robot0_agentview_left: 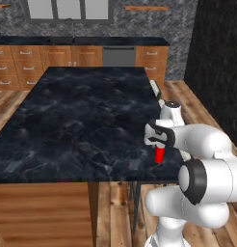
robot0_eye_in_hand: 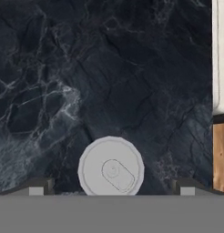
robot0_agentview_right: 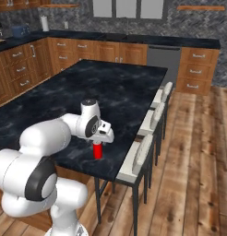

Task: Four empty soda cans are scattered around the kitchen. Gather all the cans and cluster them next to the stove for recycling.

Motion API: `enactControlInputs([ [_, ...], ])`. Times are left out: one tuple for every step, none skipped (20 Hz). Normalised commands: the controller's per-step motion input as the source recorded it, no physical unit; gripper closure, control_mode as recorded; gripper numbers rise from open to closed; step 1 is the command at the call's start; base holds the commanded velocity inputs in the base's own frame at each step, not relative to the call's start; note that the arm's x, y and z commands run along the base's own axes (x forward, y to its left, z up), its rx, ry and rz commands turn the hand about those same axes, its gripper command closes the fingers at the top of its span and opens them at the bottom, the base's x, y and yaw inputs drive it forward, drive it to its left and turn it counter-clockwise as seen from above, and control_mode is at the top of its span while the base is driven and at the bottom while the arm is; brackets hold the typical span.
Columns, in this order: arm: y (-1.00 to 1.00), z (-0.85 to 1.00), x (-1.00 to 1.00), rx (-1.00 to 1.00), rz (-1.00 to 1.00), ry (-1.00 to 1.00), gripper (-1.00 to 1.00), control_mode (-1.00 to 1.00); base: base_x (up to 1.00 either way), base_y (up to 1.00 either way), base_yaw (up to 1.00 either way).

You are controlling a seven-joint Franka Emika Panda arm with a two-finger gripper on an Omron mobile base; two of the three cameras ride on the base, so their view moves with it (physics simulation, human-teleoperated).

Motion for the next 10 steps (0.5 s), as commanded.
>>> enactControlInputs([
  [-0.02, -0.06, 0.05, 0.0, 0.0, 0.02, -1.0, -1.0, 0.0, 0.0, 0.0],
  [-0.02, -0.06, 0.06, 0.0, 0.0, 0.02, -1.0, -1.0, 0.0, 0.0, 0.0],
  [-0.01, -0.06, 0.06, 0.0, 0.0, 0.02, -1.0, -1.0, 0.0, 0.0, 0.0],
  [-0.01, -0.06, 0.06, 0.0, 0.0, 0.02, -1.0, -1.0, 0.0, 0.0, 0.0],
  [-0.01, -0.06, 0.06, 0.0, 0.0, 0.02, -1.0, -1.0, 0.0, 0.0, 0.0],
  [-0.01, -0.06, 0.05, 0.0, 0.0, 0.02, -1.0, -1.0, 0.0, 0.0, 0.0],
  [-0.01, -0.06, 0.05, 0.0, 0.0, 0.02, -1.0, -1.0, 0.0, 0.0, 0.0],
  [-0.01, -0.06, 0.05, 0.0, 0.0, 0.02, -1.0, -1.0, 0.0, 0.0, 0.0],
  [-0.01, -0.06, 0.05, 0.0, 0.0, 0.02, -1.0, -1.0, 0.0, 0.0, 0.0],
  [0.0, -0.06, 0.04, 0.0, 0.0, 0.02, -1.0, -1.0, 0.0, 0.0, 0.0],
])
